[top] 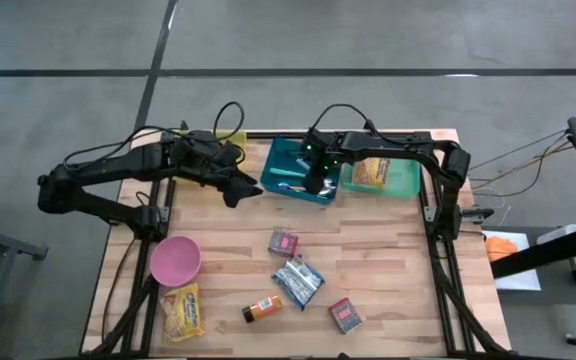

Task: Pick & Place Food Item
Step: Put the light blue spoon into the blue bin

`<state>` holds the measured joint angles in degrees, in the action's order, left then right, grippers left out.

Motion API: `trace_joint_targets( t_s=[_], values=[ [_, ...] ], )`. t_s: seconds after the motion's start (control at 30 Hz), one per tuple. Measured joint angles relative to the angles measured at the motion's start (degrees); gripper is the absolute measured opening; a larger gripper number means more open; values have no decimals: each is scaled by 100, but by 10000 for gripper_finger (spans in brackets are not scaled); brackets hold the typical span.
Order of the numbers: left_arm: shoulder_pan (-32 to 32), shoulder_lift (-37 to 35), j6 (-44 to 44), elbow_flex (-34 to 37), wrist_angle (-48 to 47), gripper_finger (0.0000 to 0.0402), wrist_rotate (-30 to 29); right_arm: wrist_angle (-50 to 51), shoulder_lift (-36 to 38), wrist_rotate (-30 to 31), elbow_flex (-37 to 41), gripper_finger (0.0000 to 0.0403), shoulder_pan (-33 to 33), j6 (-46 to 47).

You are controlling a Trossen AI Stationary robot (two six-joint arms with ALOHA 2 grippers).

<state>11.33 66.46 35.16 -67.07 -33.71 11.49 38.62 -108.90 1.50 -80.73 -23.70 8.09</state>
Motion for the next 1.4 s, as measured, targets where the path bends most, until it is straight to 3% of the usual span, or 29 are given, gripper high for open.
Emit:
trace_joint_targets(
  t_s=[0.6, 0.77, 1.4],
  values=[
    [-2, 0, -7, 0, 2, 263, -15, -45, 2, -635, 48, 23, 61, -772],
    [-2, 0, -28, 0, 2, 263, -13, -99, -2, -1094, 133, 23, 182, -979],
    [-2, 0, -44, 0, 2, 263, 9, -508, -11, -1099, 580, 23, 255, -823]
  ],
)
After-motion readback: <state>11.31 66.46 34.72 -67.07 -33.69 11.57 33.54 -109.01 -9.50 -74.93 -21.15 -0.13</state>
